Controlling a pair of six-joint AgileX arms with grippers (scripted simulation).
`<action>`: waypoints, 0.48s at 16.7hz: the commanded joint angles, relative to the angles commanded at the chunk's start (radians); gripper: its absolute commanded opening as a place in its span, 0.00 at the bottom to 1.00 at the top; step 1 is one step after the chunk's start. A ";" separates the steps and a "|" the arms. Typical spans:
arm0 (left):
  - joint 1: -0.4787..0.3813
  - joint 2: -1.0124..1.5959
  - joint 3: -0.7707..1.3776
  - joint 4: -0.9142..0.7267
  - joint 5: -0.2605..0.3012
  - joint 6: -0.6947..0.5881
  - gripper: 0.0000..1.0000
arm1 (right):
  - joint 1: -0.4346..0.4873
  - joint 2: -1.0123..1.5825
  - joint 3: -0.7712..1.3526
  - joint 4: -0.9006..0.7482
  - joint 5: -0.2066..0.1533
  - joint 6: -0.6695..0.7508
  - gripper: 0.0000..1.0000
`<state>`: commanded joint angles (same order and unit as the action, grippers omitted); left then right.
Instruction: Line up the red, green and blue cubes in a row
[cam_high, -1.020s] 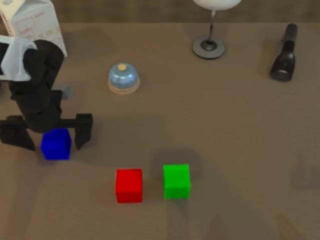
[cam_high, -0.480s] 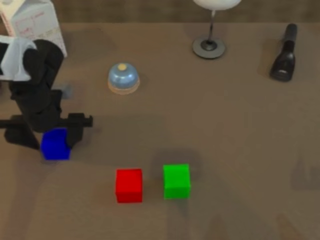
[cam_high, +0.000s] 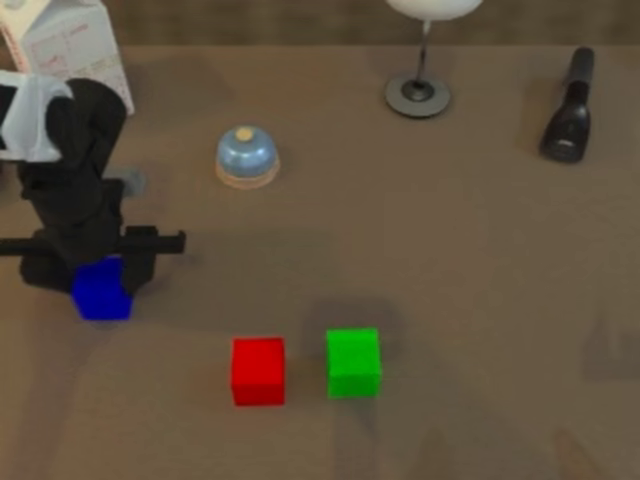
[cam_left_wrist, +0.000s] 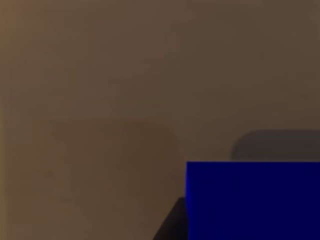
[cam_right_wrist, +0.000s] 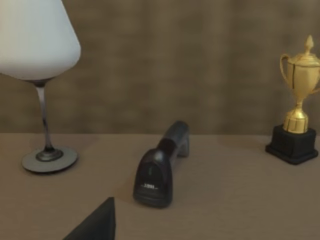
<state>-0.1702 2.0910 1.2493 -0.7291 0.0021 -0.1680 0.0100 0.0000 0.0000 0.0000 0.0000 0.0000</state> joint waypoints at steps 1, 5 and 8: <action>0.000 0.000 0.000 0.000 0.000 0.000 0.00 | 0.000 0.000 0.000 0.000 0.000 0.000 1.00; -0.001 -0.031 0.010 -0.015 -0.005 0.003 0.00 | 0.000 0.000 0.000 0.000 0.000 0.000 1.00; -0.002 -0.046 0.035 -0.057 -0.001 0.006 0.00 | 0.000 0.000 0.000 0.000 0.000 0.000 1.00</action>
<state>-0.1717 2.0453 1.2845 -0.7858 0.0007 -0.1620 0.0100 0.0000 0.0000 0.0000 0.0000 0.0000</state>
